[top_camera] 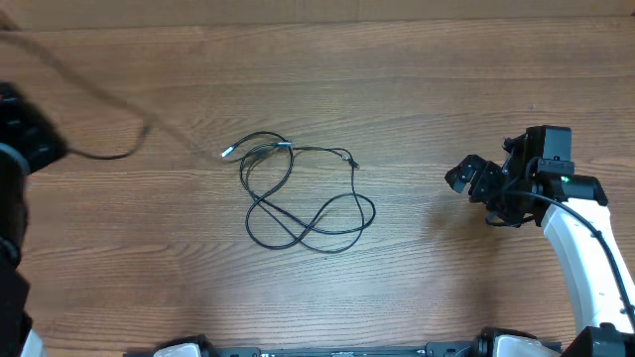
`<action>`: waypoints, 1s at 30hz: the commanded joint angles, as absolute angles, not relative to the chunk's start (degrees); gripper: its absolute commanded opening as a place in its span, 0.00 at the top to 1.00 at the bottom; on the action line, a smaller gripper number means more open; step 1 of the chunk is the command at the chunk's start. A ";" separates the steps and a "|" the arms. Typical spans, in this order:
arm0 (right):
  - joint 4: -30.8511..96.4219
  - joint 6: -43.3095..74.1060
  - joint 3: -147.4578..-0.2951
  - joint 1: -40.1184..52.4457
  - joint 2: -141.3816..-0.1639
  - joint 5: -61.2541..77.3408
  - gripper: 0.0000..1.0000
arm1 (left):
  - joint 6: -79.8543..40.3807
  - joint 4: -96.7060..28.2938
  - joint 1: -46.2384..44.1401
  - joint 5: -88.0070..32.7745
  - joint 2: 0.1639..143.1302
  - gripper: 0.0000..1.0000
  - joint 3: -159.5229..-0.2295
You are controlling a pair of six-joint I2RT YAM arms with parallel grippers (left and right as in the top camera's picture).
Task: Untangle cables
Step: 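Lift and pull the grasped black cable leftward out of the pile, then lower the separated cable onto the table's left side with the left gripper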
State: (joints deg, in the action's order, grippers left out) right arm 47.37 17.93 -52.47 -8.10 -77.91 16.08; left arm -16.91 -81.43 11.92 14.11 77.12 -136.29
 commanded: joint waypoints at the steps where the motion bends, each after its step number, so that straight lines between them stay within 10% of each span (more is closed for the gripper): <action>1: 47.05 17.50 -52.47 -7.66 -78.17 16.14 0.00 | -28.53 -82.35 18.37 20.51 78.72 0.96 -136.70; 30: 47.31 17.52 -52.47 -7.66 -78.17 16.19 0.00 | -33.85 -96.36 23.22 19.44 103.33 0.95 -136.00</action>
